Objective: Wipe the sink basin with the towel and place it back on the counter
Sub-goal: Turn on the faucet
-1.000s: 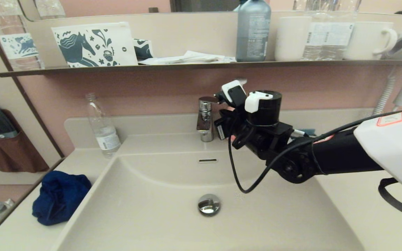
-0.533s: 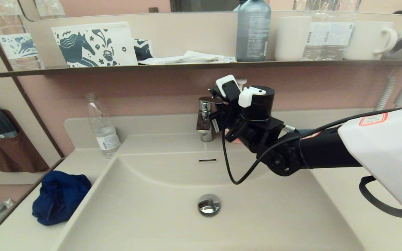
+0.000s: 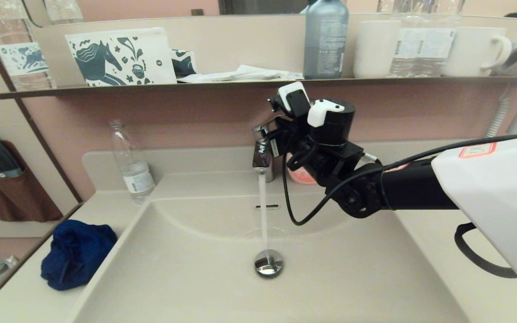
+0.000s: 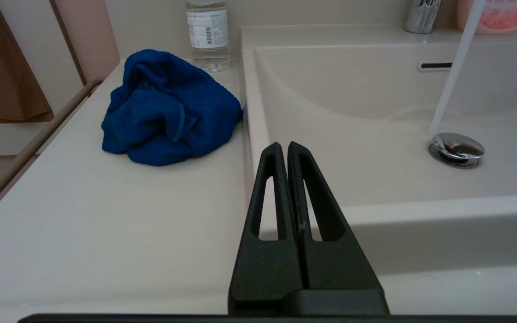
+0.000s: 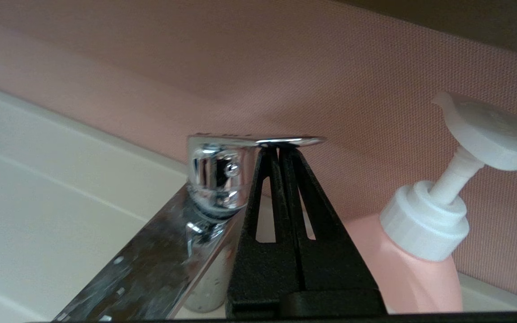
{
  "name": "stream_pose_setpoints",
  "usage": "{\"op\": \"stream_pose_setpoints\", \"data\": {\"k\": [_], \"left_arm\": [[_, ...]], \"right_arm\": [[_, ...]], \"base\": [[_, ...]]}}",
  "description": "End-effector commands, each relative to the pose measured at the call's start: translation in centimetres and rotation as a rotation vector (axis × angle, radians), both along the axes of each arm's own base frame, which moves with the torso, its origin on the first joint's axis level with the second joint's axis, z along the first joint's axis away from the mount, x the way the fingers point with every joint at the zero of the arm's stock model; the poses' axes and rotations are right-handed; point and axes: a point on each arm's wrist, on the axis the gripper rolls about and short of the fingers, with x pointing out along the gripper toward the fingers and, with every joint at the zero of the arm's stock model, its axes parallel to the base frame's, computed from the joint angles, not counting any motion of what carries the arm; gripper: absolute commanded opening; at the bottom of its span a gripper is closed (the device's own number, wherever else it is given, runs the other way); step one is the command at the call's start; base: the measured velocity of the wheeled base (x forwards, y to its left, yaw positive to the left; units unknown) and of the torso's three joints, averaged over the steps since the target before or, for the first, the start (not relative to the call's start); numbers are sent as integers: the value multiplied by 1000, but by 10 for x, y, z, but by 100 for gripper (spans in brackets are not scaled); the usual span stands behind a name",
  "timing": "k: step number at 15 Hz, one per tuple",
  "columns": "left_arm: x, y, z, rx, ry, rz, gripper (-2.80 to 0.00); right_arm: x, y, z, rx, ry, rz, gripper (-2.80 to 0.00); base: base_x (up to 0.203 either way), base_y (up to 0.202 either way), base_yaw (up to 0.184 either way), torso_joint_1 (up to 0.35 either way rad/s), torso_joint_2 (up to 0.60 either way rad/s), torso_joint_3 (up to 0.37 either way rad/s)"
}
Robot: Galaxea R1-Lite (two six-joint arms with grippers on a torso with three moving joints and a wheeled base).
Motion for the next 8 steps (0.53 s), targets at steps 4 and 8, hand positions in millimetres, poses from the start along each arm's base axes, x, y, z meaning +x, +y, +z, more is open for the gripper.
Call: {"op": "stream_pose_setpoints", "data": {"k": [4,8], "left_arm": [[0,0,0,0,-1,0,-280],[0,0,0,0,-1,0,-280]], "right_arm": [[-4,-1,4,0,-10,-12,-280],[-30,-20,1,-76,73,-12,-280]], "base": [[0,0,0,0,0,0],[0,0,0,0,0,0]]}}
